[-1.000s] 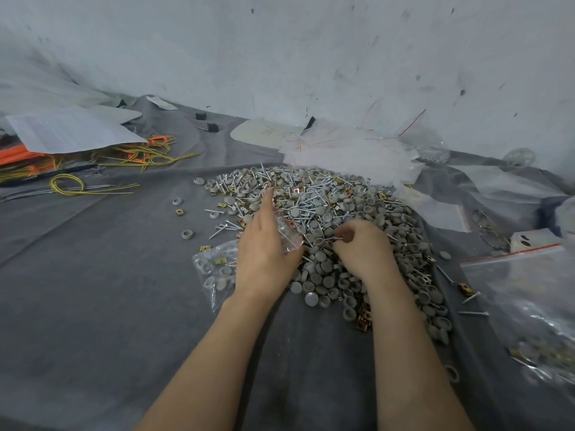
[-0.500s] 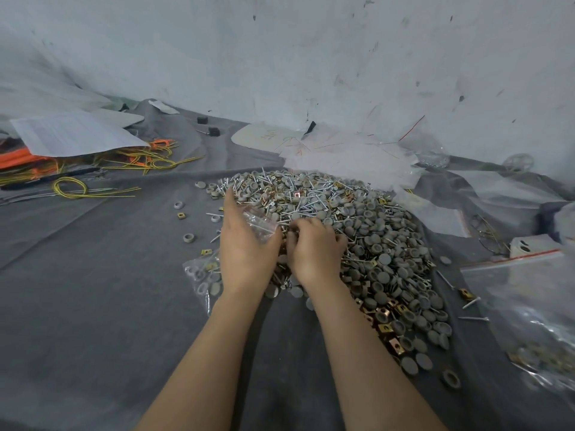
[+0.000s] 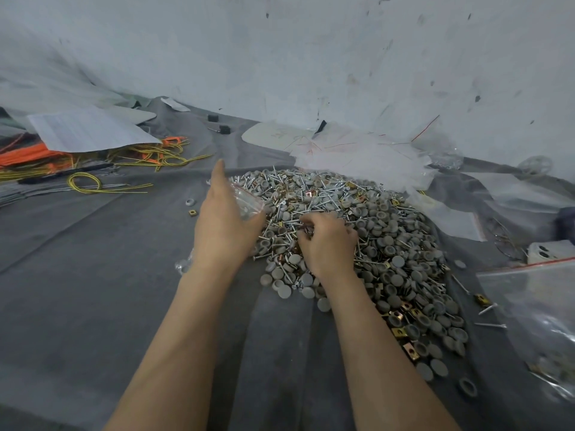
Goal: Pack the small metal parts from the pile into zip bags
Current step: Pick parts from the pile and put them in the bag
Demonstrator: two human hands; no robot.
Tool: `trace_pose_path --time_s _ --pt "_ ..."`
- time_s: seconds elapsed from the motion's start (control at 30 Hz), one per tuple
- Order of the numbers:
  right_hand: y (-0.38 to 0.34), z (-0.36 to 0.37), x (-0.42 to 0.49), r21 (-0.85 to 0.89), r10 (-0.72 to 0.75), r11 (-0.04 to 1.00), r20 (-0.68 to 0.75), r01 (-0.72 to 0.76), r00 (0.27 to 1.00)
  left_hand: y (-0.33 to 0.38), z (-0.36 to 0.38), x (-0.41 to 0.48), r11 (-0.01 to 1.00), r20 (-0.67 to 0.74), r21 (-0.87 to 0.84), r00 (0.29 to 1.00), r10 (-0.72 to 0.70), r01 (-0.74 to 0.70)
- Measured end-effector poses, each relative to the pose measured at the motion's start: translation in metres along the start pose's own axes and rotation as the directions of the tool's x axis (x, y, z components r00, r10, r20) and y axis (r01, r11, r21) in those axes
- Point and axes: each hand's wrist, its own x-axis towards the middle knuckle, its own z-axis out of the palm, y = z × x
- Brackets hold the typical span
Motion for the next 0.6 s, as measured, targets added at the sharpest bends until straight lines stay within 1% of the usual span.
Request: trace_pose_path --time_s 0.1,0.3,0.37,0.43,0.5,0.57,0.6 --pt "-0.002 0.001 0.002 -0.053 0.033 0.998 0.01 -0.033 0.999 0.005 -0.014 0.008 1.0 -0.02 -0.002 1.0 0.015 -0.015" --pt "-0.003 0.003 0.002 0.01 0.079 0.997 -0.033 -0.078 0.996 0.012 -0.043 0.014 0.998 -0.083 -0.06 0.997 0.003 -0.008" --pt "-0.003 -0.001 0.002 0.106 0.092 0.991 -0.063 -0.085 0.994 0.011 -0.047 0.014 0.998 -0.096 -0.061 0.995 -0.009 0.003" --pt "-0.003 -0.006 0.004 0.276 0.114 0.958 -0.122 -0.076 0.986 0.009 -0.046 0.015 0.999 -0.081 -0.033 0.997 -0.002 -0.001" --pt "-0.006 -0.013 0.005 0.449 0.154 0.89 -0.126 -0.081 0.98 0.008 -0.035 0.012 1.0 -0.005 0.006 1.0 0.02 -0.02" --pt "-0.009 -0.019 0.007 0.589 0.178 0.802 -0.069 -0.104 0.982 0.007 -0.016 0.006 0.999 0.118 0.019 0.993 0.03 -0.033" --pt "-0.011 -0.021 0.007 0.622 0.166 0.776 -0.039 -0.106 0.985 0.005 -0.004 0.001 0.999 0.174 0.026 0.984 0.039 -0.044"
